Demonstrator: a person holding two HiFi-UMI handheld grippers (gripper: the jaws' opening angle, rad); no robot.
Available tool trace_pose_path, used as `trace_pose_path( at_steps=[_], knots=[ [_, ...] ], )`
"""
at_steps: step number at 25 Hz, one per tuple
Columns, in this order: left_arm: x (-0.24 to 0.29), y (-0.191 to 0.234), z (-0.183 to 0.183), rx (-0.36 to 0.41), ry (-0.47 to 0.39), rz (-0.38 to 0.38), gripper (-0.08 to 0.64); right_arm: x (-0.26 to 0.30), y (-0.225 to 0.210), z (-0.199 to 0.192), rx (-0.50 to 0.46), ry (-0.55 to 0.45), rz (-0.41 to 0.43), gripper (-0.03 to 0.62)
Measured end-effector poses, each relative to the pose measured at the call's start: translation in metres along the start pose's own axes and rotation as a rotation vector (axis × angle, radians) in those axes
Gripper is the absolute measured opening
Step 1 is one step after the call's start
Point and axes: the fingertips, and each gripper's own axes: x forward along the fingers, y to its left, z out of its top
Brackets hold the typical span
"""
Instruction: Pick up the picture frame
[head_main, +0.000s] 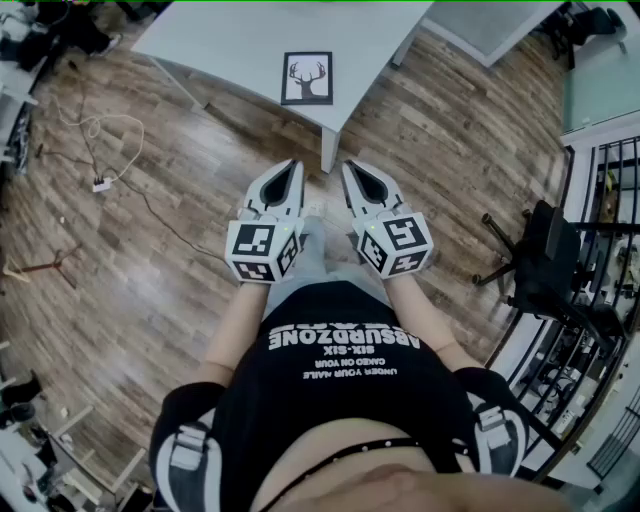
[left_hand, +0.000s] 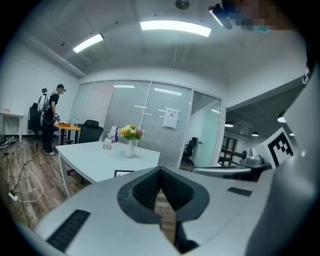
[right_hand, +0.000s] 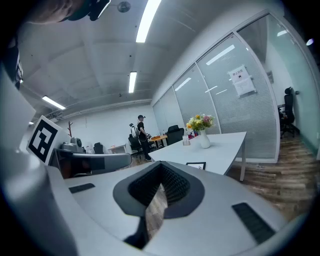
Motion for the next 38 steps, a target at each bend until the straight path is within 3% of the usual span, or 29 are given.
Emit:
trace_pose_path(
  at_steps=[7, 13, 29, 38],
  knots=[
    [-0.001, 0.012, -0.002, -0.008, 0.019, 0.02, 0.015, 0.006, 0.009, -0.002, -0.034, 0.019, -0.013, 0.015],
    [0.025, 0.063, -0.003, -0.031, 0.05, 0.04, 0.015, 0.041, -0.007, -0.001, -0.064, 0.036, -0.056, 0.015],
    [0.207, 0.19, 0.035, -0.053, 0.15, -0.022, 0.017, 0.232, -0.117, 0.033, -0.084, 0.124, -0.16, 0.015],
    [0.28, 0.231, 0.021, -0.07, 0.268, -0.069, 0.017, 0.3, -0.164, 0.019, -0.028, 0.214, -0.196, 0.017]
  ],
)
